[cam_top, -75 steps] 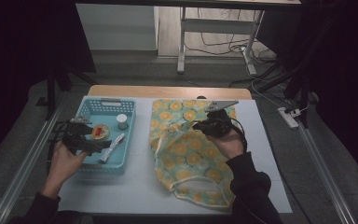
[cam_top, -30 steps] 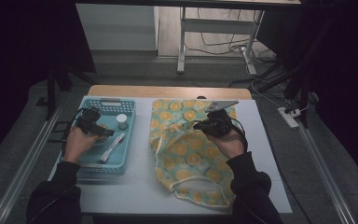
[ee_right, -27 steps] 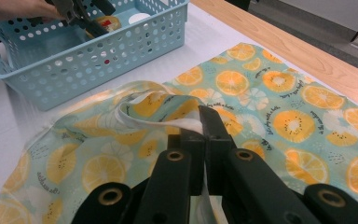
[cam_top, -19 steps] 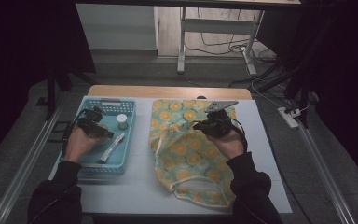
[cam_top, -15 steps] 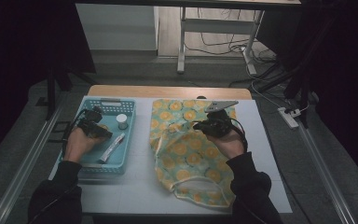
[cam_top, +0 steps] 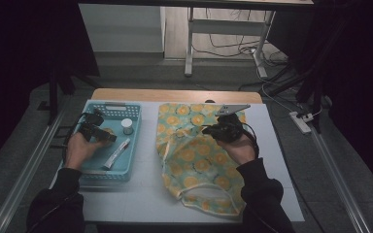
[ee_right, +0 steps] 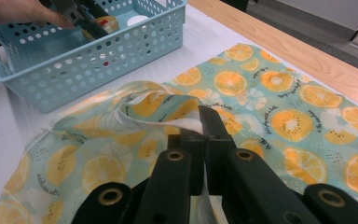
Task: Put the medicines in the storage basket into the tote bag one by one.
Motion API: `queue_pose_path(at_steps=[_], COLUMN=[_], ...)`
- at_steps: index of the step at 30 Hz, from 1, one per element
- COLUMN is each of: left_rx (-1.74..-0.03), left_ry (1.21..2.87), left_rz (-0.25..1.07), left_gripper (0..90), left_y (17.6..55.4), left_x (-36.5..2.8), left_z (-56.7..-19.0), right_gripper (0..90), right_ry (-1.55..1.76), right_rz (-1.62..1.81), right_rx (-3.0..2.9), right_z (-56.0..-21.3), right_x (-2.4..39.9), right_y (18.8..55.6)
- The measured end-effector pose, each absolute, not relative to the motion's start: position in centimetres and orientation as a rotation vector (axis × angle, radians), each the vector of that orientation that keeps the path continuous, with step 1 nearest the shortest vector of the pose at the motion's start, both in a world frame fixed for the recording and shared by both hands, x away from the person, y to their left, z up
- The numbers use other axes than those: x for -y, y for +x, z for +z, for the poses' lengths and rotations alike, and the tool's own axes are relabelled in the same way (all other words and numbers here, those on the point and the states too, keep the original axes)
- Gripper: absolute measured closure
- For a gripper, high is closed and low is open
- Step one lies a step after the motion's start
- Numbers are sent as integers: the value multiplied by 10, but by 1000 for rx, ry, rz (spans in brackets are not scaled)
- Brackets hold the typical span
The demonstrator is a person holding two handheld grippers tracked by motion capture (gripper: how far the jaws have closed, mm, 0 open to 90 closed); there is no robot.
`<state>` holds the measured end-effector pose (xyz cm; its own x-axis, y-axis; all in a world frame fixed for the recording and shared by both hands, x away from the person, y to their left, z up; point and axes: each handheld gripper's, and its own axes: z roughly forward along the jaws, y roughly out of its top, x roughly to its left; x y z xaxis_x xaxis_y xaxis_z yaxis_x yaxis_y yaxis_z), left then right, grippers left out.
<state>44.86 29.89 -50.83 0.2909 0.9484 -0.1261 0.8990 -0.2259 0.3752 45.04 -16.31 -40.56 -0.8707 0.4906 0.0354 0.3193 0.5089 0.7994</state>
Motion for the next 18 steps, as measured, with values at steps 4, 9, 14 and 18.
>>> queue_pose_path(at_steps=[4,9,14,18], left_rx=[-1608,-1528,-1461,-1414], left_ry=[2182,2182,2195,2199], left_rz=[207,232,240,235], left_gripper=[205,205,206,206], left_y=[445,440,434,428], left_x=[-296,-289,-280,-273], left_z=[-498,-481,-471,-464], right_gripper=[899,899,899,899], right_ry=[695,678,675,677], right_rz=[1289,1289,1288,1287], right_rx=[-2555,-2543,-2537,-2540], right_z=[-406,-406,-406,-406], right_x=[163,163,164,164], right_y=[451,450,450,450])
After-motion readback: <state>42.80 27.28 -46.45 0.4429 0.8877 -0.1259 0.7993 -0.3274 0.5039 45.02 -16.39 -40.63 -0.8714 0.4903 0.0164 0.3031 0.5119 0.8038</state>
